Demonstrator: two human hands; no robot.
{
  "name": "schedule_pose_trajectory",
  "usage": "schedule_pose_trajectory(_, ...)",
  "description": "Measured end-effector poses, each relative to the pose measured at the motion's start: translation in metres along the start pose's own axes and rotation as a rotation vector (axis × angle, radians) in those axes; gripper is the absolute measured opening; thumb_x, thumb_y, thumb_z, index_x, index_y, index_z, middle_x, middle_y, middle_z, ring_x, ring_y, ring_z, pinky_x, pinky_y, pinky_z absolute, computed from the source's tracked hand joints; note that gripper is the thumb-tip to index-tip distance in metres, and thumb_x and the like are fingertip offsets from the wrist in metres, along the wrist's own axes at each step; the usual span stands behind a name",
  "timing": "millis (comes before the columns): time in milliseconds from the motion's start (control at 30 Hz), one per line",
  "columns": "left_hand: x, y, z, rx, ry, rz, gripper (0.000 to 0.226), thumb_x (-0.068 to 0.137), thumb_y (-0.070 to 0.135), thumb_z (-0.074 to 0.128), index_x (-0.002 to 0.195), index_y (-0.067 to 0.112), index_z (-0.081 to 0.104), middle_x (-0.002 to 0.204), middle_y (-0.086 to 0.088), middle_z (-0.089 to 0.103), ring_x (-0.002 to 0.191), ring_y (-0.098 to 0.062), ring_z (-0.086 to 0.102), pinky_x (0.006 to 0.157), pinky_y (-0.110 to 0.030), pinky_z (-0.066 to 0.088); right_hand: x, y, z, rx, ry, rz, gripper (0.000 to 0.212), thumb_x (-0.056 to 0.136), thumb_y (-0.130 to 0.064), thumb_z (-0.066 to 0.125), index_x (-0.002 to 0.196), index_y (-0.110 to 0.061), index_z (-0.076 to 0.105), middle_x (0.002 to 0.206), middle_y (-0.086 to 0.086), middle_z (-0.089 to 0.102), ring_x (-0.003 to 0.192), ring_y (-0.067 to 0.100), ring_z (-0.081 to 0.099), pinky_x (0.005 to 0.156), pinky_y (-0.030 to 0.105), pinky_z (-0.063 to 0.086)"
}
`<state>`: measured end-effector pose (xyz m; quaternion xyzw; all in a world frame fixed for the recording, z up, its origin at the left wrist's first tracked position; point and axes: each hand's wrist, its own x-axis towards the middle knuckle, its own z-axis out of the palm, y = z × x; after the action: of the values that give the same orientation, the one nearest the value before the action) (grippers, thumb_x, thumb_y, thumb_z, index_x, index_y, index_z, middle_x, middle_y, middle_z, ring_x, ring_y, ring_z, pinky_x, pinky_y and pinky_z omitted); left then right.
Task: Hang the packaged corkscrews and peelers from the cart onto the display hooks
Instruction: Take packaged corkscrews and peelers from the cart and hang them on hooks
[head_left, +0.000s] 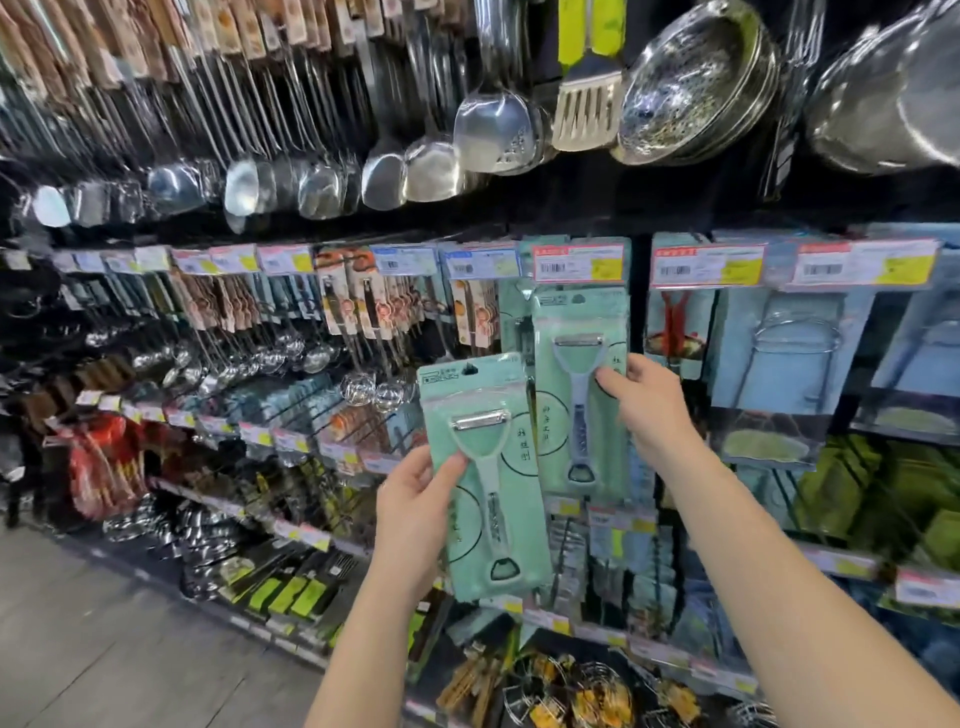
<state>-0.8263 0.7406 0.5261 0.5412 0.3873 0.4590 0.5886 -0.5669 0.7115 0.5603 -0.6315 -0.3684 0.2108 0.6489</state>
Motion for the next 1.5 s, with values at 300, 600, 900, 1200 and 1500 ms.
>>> schedule_pose_trajectory(300, 0.060, -0.006, 0.002, 0.033, -0.114, 0.013, 0.017, 0.105, 0.015, 0.064, 0.116, 0.017, 0.077, 0.109, -0.005, 0.084, 0.101, -0.029, 0.081, 0.093, -0.054, 0.063, 0.027, -0.004, 0.007, -0.033, 0.075, -0.106, 0.018, 0.096, -0.022, 0.067, 0.110, -0.013, 0.074, 0.119, 0.012, 0.076, 0.117, 0.029, 0.069, 0.110, 0.055, 0.048)
schedule_pose_trajectory(600, 0.111, 0.006, -0.002, 0.063, -0.276, 0.050, 0.019, 0.105, 0.019, 0.065, 0.120, 0.020, 0.077, 0.113, 0.001, 0.084, 0.107, -0.024, 0.080, 0.098, -0.055, 0.061, 0.028, -0.014, 0.028, 0.153, 0.130, -0.025, 0.007, 0.100, -0.020, 0.069, 0.102, -0.023, 0.075, 0.106, -0.010, 0.079, 0.100, 0.008, 0.074, 0.098, 0.041, 0.058)
schedule_pose_trajectory(900, 0.137, -0.006, 0.002, 0.068, -0.362, 0.024, 0.018, 0.103, 0.019, 0.067, 0.117, 0.022, 0.078, 0.113, -0.002, 0.084, 0.107, -0.030, 0.079, 0.097, -0.062, 0.060, 0.034, -0.006, 0.033, 0.039, 0.242, -0.071, 0.013, 0.098, -0.014, 0.070, 0.103, -0.024, 0.077, 0.106, 0.003, 0.082, 0.105, 0.030, 0.077, 0.097, 0.057, 0.059)
schedule_pose_trajectory(1200, 0.147, -0.009, 0.006, 0.038, -0.389, 0.009, 0.019, 0.102, 0.018, 0.068, 0.118, 0.022, 0.077, 0.113, -0.001, 0.084, 0.108, -0.028, 0.079, 0.095, -0.055, 0.062, 0.031, 0.009, 0.026, 0.035, 0.266, -0.061, 0.046, 0.080, -0.047, 0.075, 0.118, -0.023, 0.076, 0.119, -0.003, 0.079, 0.124, 0.025, 0.068, 0.109, 0.057, 0.052)
schedule_pose_trajectory(1500, 0.150, -0.012, 0.015, 0.020, -0.379, -0.006, 0.017, 0.103, 0.014, 0.067, 0.115, 0.021, 0.078, 0.109, -0.005, 0.084, 0.104, -0.030, 0.080, 0.093, -0.054, 0.064, 0.064, 0.005, 0.019, -0.034, 0.331, 0.015, 0.060, 0.093, -0.037, 0.075, 0.141, -0.006, 0.059, 0.128, 0.004, 0.068, 0.123, 0.024, 0.063, 0.115, 0.046, 0.045)
